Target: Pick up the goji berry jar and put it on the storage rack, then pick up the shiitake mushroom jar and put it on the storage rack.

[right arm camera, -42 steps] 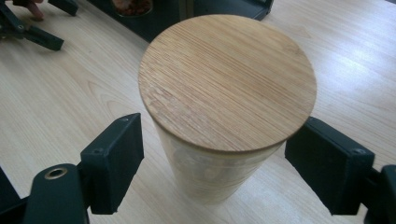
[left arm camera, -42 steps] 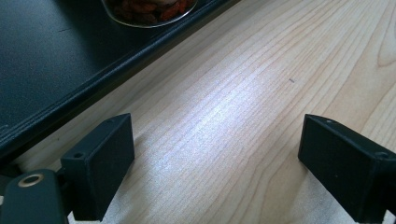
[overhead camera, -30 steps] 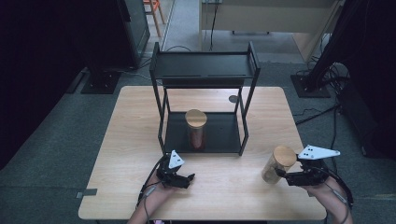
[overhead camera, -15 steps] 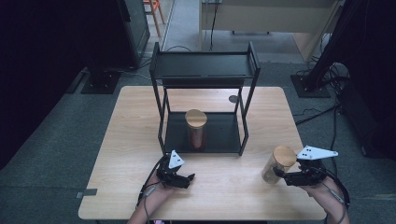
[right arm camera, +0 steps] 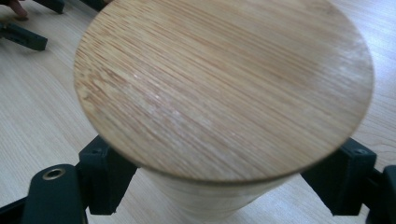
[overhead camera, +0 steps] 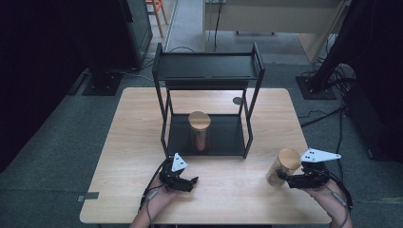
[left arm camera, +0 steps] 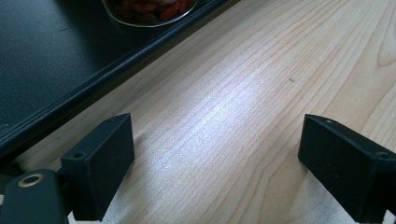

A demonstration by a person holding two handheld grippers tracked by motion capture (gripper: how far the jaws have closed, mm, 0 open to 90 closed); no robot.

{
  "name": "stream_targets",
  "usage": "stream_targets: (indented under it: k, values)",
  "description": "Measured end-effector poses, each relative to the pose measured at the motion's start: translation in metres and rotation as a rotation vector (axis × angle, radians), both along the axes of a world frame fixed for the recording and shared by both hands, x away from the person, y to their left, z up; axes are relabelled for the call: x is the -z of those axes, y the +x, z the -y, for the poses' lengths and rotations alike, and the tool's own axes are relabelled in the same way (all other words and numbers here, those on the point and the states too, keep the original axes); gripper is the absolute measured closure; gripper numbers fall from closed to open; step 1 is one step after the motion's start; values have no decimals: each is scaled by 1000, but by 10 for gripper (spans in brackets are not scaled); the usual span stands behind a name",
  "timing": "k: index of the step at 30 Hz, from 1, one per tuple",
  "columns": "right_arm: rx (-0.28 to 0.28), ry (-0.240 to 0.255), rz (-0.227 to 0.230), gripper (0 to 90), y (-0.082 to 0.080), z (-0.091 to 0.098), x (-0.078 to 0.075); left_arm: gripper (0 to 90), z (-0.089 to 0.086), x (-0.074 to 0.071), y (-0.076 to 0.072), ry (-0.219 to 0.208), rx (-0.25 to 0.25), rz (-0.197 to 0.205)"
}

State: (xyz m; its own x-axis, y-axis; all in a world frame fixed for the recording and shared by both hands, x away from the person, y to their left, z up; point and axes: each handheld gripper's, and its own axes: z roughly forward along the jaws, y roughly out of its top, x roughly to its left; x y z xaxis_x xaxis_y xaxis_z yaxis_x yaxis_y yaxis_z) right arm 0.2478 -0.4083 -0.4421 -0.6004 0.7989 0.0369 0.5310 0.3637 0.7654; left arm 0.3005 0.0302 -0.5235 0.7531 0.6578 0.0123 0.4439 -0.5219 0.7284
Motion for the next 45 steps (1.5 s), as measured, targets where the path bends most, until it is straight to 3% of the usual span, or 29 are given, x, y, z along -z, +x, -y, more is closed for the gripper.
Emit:
stream_targets:
  k: [21, 45]
  values:
    - [-2, 26, 20, 238, 4, -5, 10, 110, 0, 0, 0, 0, 0, 0]
    - [69, 31, 39, 246, 4, -13, 9, 109, 0, 0, 0, 0, 0, -1]
